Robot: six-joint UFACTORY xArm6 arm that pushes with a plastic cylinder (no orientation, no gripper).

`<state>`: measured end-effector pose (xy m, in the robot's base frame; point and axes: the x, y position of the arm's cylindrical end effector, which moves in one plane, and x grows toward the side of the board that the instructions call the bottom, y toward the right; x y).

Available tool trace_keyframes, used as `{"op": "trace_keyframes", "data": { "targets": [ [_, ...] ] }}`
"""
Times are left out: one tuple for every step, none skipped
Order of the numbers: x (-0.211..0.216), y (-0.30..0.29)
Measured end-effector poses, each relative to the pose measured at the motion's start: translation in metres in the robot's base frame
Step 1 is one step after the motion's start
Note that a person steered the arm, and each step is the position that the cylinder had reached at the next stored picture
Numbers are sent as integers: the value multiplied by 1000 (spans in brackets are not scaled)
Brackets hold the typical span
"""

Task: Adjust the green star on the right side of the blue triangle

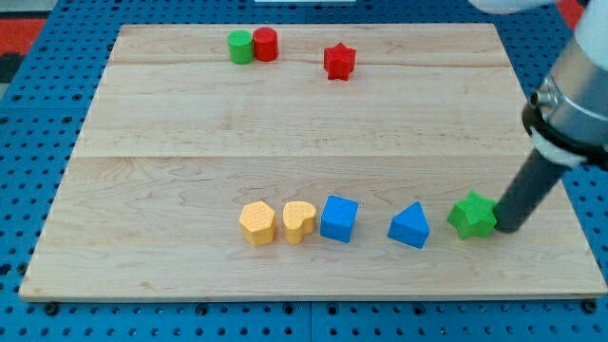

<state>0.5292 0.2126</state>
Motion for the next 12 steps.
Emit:
{"op": "trace_keyframes", "data": {
  "targets": [
    [-42, -39],
    [-32, -104],
    [-16, -94],
    [-37, -93],
    [-50, -47],
    [-42, -16],
    [-25, -16],
    [-14, -13],
    [-14, 0],
    [-37, -2],
    [-37, -36],
    [-31, -54]
  ]
}}
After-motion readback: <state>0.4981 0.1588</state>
